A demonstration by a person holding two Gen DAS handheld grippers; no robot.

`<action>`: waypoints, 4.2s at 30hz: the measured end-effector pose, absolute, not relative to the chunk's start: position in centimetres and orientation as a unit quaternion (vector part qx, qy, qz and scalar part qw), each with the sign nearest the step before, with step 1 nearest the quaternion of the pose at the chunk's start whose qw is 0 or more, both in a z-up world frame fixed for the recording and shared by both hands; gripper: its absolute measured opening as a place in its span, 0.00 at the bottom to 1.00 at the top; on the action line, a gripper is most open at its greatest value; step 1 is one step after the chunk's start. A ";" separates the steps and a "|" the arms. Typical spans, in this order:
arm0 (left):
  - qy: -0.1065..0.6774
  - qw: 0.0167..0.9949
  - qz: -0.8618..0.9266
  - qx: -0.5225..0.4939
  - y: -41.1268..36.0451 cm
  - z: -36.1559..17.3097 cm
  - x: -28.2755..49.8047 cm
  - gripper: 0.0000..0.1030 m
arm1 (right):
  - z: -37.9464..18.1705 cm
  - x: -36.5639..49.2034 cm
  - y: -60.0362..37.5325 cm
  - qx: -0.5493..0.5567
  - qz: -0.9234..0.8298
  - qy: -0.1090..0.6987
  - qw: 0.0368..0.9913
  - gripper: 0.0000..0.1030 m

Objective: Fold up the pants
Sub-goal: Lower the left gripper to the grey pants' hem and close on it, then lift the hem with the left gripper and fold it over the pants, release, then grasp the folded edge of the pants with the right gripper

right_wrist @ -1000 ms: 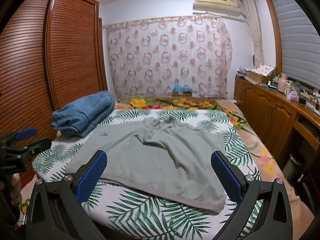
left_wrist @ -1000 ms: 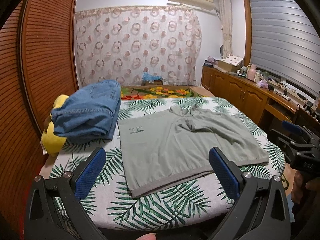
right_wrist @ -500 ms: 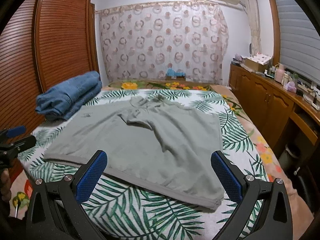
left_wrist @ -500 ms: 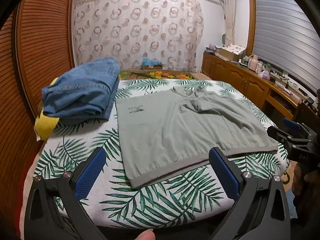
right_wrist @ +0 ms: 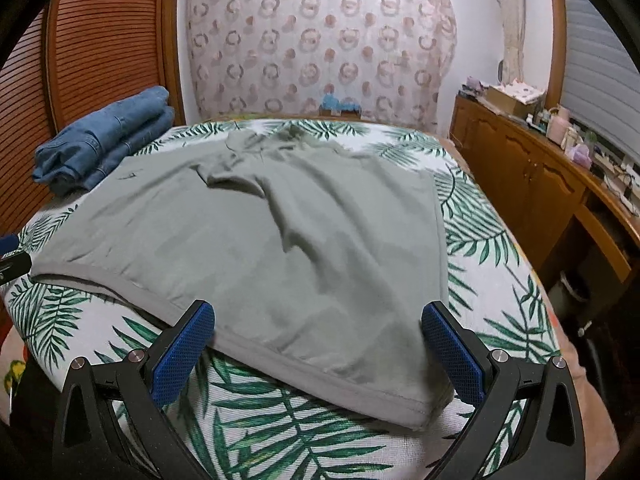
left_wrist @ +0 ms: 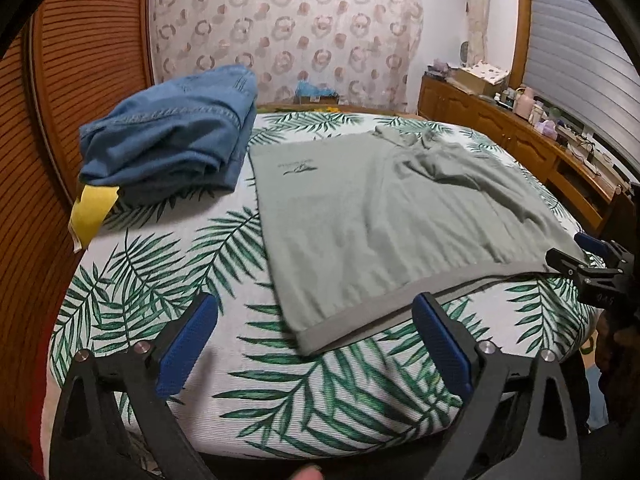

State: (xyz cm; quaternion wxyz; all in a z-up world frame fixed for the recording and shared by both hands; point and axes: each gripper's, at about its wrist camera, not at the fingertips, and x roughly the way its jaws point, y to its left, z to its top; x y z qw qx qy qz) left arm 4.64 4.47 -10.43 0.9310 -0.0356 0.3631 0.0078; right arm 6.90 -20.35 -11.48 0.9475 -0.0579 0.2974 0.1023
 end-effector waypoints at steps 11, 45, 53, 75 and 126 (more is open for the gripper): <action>0.376 0.924 -0.005 -0.064 6.5 -11.2 4.2 0.60 | -9.1 5.2 -20.2 -0.056 0.121 0.326 0.936 1.00; 0.319 0.933 -0.146 -0.081 2.2 -6.4 6.1 0.05 | -9.0 4.2 -24.5 -0.069 0.143 0.310 0.938 0.47; 0.302 0.929 -0.203 -0.064 -1.6 -3.7 9.0 0.05 | -8.9 4.0 -26.0 -0.061 0.132 0.307 0.941 0.39; 0.295 0.908 -0.296 0.004 -13.1 0.3 11.7 0.05 | -8.7 2.0 -28.3 -0.026 0.110 0.286 0.952 0.39; 0.372 0.911 -0.180 0.000 -7.9 -7.9 11.1 0.67 | -9.7 7.0 -24.0 -0.042 0.166 0.304 0.937 0.11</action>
